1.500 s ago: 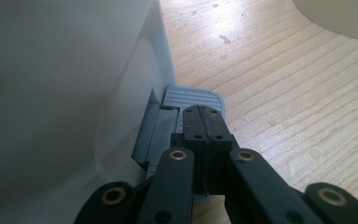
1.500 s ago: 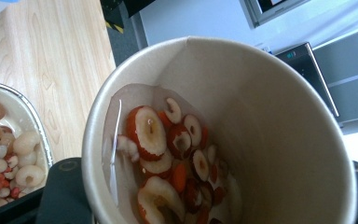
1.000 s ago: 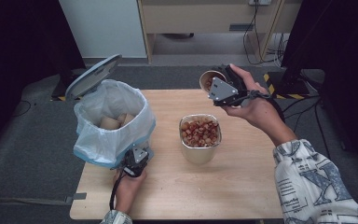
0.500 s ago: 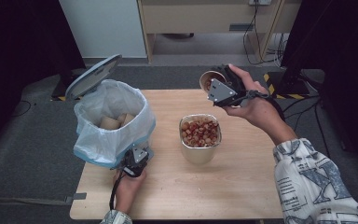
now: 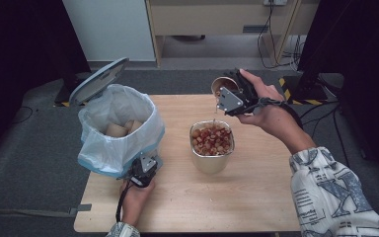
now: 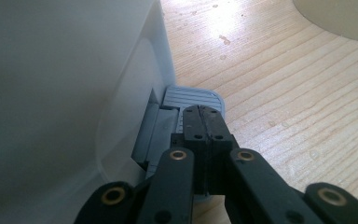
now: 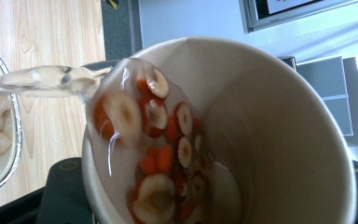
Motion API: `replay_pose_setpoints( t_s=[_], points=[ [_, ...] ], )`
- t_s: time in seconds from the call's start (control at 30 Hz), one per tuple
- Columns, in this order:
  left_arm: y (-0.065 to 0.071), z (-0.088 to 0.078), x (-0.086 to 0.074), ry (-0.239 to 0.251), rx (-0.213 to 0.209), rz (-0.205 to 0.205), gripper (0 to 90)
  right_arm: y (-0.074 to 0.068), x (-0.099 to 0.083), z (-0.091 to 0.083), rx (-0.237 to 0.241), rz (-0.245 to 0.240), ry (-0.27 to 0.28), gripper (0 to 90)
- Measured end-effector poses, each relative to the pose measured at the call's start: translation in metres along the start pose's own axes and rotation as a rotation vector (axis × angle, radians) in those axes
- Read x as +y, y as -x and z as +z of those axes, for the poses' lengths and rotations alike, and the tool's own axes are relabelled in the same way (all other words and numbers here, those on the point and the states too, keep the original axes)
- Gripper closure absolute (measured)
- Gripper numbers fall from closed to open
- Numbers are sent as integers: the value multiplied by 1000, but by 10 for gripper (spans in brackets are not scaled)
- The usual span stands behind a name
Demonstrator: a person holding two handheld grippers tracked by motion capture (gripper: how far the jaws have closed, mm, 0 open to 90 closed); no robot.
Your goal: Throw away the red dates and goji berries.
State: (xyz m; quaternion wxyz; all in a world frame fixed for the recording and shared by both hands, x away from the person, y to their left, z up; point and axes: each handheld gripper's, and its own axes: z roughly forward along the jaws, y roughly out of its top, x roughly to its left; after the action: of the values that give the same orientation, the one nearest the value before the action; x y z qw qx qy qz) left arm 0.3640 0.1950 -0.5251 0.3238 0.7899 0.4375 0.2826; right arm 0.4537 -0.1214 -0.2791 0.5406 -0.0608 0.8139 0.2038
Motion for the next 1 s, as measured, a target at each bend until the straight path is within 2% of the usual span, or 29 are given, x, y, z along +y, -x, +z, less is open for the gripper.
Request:
replay_pose_setpoints(
  t_s=[0.7,1.0],
  points=[
    [0,0,0,0,-1,-1,892,0,-2,0,6,6,-2,327],
    [0,0,0,0,0,-2,891,5,0,-5,-15,-24,-14,327]
  ],
)
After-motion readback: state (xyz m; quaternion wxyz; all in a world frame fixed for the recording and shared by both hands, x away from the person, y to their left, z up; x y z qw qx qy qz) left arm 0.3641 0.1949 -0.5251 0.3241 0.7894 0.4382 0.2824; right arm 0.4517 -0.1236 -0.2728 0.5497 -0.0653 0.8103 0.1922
